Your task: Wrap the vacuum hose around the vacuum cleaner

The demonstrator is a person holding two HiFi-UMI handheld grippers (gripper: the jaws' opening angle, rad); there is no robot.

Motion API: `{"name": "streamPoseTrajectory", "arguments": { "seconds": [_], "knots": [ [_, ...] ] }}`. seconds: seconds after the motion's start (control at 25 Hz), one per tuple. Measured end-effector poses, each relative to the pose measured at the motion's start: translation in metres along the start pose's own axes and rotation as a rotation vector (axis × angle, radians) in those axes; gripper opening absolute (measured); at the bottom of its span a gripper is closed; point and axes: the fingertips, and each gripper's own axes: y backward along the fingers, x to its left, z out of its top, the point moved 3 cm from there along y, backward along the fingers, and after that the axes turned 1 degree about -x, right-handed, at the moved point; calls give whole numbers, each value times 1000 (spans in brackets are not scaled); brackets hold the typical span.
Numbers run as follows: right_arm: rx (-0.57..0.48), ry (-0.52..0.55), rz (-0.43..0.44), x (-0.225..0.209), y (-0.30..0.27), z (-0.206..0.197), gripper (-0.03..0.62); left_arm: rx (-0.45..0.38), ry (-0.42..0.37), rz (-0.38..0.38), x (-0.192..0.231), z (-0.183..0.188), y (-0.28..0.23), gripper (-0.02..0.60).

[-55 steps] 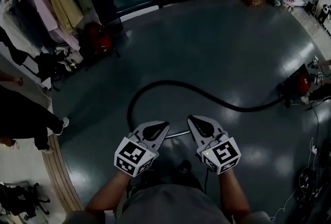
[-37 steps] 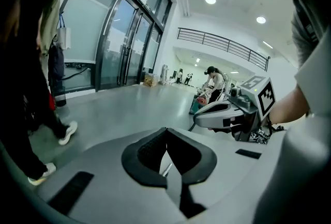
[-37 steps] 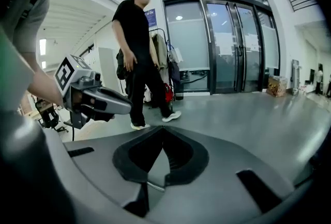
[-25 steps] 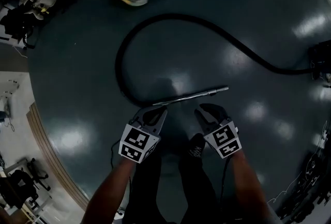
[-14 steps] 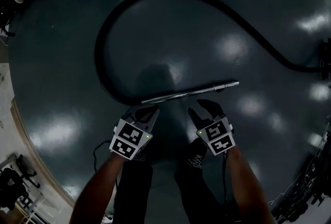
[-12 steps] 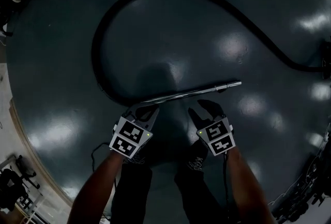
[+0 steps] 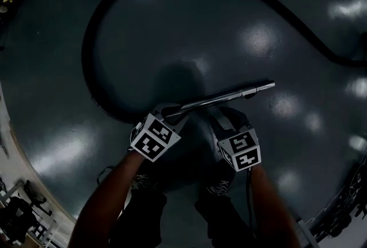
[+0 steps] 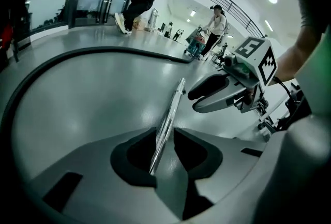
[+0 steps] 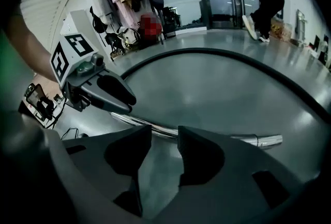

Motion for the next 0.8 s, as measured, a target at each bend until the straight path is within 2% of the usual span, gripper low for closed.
{"name": "streamPoseTrajectory", "arguments": {
  "seconds": [0.16,0.48,0.6,0.8],
  "knots": [
    [-26,-24,10,-7,-8,1,143,59,-83,-39,1,6,-32,182],
    [-58,-50,7,-42,-12,-16,143,191,-324,-109,-8,16,-110,192],
    [-69,-70,-3,-54,0,-19,142,219,-376,-113,-16,21,-129,192],
    [-104,-131,-22,-70,32,-28,142,294,-430,-70,-16,23,-145,190]
  ]
}}
